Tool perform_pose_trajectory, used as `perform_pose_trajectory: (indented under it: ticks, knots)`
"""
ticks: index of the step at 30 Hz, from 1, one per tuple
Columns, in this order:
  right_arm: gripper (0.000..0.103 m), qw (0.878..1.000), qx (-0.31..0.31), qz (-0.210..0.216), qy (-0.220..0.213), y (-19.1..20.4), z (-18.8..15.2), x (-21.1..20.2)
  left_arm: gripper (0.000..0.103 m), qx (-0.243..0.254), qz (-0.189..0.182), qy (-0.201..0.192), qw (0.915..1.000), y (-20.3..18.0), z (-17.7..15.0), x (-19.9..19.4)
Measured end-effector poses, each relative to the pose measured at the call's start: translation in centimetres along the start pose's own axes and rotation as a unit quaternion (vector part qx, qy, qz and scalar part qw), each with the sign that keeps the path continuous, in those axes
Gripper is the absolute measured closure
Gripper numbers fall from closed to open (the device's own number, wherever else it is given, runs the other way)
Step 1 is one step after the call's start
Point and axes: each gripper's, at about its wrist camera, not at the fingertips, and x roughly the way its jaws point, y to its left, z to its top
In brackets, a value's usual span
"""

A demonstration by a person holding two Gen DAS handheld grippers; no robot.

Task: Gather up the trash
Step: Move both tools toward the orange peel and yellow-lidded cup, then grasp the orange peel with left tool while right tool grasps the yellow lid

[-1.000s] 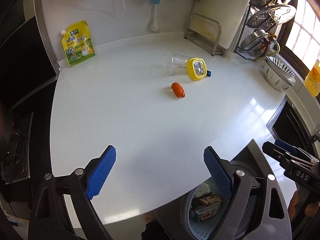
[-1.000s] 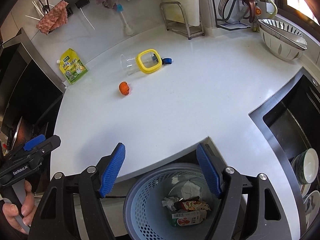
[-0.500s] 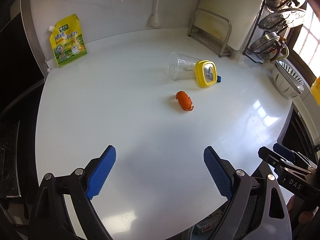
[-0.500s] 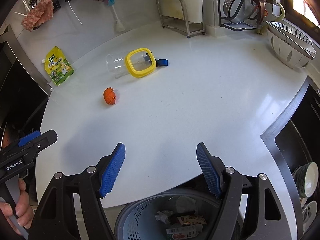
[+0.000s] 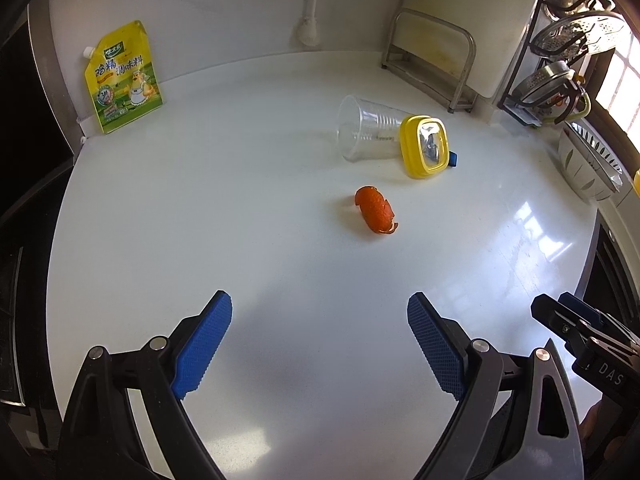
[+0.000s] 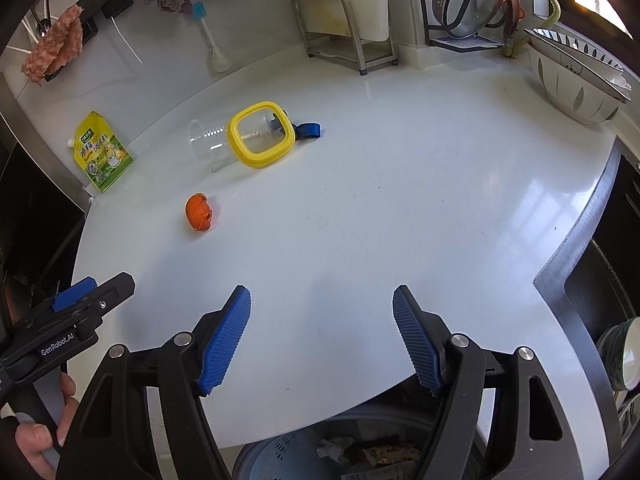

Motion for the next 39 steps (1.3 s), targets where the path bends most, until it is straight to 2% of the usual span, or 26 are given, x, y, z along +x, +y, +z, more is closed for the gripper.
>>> perform_pose_trajectory:
  ticks: [6, 17, 19, 21, 23, 29, 32, 39]
  knots:
    - [0.032, 1.000, 0.011, -0.007, -0.001, -0.8, 0.4, 0.6, 0.015, -0.010, -0.002, 0.003, 0.9999, -0.8, 0.7, 2.5]
    - [0.032, 0.999, 0.039, -0.021, -0.003, -2.7, 1.0, 1.5, 0.018, -0.021, -0.008, -0.007, 0.9997, -3.3, 4.0, 6.8]
    - [0.032, 0.999, 0.045, -0.022, -0.006, -3.0, 1.3, 1.6, 0.022, -0.015, -0.007, -0.005, 0.9999, -3.6, 4.3, 7.4]
    - [0.032, 0.998, 0.050, -0.021, -0.010, -3.2, 1.7, 1.9, 0.033, -0.013, -0.011, 0.003, 0.9999, -3.7, 4.5, 8.0]
    - [0.032, 0.998, 0.051, -0.021, -0.014, -3.2, 2.3, 2.3, 0.039, -0.010, -0.012, 0.003, 0.9999, -3.7, 4.7, 8.3]
    - [0.032, 0.999, 0.023, -0.010, -0.026, -1.5, 4.8, 3.9, 0.079, 0.002, -0.033, 0.012, 0.9994, -3.3, 5.1, 8.4]
    - [0.030, 0.999, -0.001, 0.002, -0.033, -0.2, 6.2, 4.8, 0.083, 0.005, -0.036, 0.015, 0.9992, -2.8, 5.4, 8.1]
    - [0.024, 0.995, -0.073, 0.039, -0.052, 2.9, 9.8, 7.4, 0.083, 0.024, -0.017, 0.020, 0.9994, -0.6, 5.8, 7.1]
